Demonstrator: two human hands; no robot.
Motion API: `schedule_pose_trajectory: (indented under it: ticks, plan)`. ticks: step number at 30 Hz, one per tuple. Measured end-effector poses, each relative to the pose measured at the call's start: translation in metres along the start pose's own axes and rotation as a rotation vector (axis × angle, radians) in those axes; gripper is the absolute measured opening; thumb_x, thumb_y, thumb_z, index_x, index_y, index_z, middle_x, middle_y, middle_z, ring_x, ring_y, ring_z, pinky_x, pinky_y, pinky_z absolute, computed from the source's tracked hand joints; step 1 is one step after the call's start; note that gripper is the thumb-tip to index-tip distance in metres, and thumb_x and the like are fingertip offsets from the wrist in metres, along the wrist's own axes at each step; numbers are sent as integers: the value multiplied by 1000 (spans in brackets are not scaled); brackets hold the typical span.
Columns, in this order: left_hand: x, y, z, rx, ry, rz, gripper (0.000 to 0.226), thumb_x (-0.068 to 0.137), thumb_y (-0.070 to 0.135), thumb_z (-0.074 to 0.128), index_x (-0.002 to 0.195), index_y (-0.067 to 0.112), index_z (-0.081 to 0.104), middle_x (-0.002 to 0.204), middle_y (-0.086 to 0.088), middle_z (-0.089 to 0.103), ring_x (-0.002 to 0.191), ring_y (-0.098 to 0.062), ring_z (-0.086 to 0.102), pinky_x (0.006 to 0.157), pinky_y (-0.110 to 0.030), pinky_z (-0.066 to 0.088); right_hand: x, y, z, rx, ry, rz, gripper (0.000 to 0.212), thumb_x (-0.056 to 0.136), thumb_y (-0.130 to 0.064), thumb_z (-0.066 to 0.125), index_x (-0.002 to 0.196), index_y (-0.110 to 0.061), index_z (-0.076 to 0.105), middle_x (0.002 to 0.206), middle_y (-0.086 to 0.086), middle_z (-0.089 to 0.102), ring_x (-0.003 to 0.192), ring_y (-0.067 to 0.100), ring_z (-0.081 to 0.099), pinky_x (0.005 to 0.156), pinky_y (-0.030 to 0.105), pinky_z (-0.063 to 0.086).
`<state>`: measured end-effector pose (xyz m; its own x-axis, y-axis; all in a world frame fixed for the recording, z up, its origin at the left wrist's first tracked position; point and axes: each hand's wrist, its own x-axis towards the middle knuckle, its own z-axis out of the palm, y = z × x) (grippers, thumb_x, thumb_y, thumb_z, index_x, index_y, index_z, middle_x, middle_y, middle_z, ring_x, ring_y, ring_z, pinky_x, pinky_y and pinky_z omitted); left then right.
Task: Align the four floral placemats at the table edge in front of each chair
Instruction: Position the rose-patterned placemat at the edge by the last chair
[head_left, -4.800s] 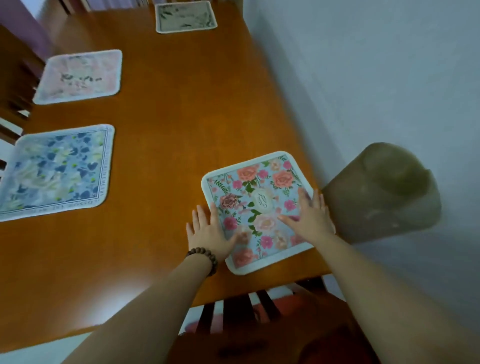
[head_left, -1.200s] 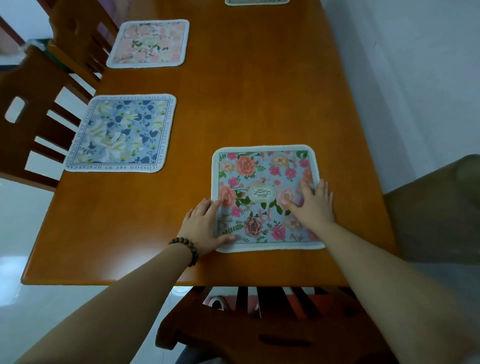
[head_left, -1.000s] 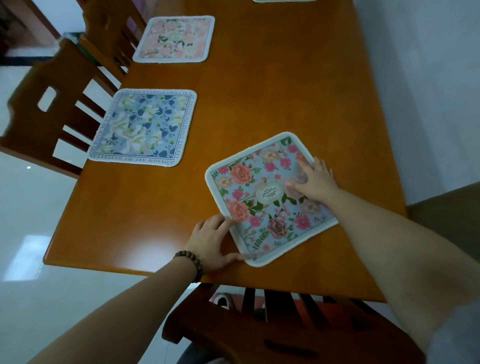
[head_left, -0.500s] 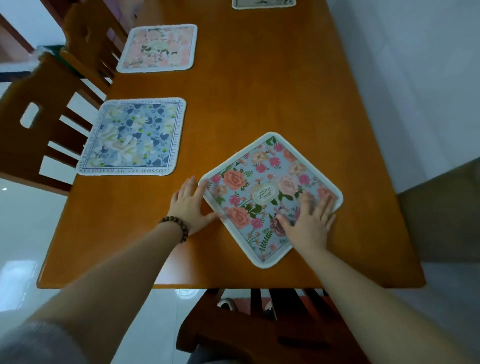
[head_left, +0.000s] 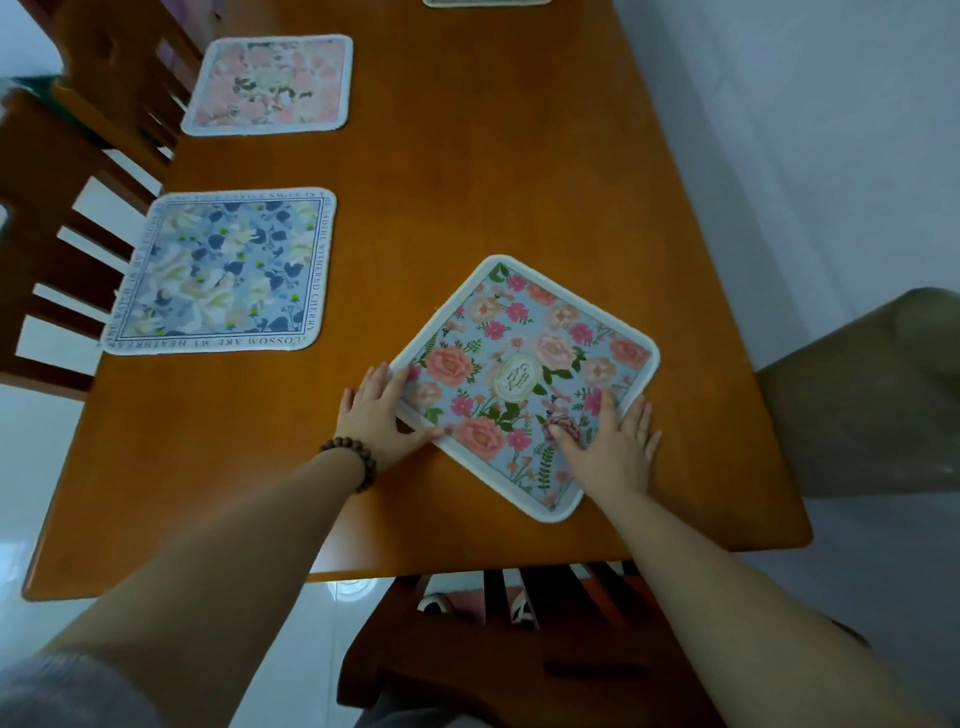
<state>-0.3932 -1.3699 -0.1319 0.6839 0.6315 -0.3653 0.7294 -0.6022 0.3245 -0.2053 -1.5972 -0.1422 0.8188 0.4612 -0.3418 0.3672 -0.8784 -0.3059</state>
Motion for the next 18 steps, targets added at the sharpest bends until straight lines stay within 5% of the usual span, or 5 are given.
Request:
schedule_pose_trajectory:
  ticks: [7,12,18]
  plan:
    - [-53,22,34,-47,-40,-10,103,70,78,53,149,43,-4,160,-1,3,146,-18,-3,117,-49,4,69,15,-36,-104,-137,-91,101,74,-85,33,152,-32,-1,158,14,-13,145,27,-15,113,54,-9]
    - [-75,41,40,-69,-6,-106,110,68,76,58,151,31,-1,156,-3,20,143,-23,17,112,-49,24,72,14,-46,-34,-189,-116,105,73,-84,40,152,-30,-2,159,12,-14,145,28,-13,114,55,-5]
    - [-67,47,36,-2,-32,-304,141,53,87,58,148,13,-16,159,-8,-13,145,-24,-13,116,-52,6,15,46,-36,4,-87,-14,130,63,-87,46,150,-12,-13,158,13,-16,145,27,-12,115,49,-3]
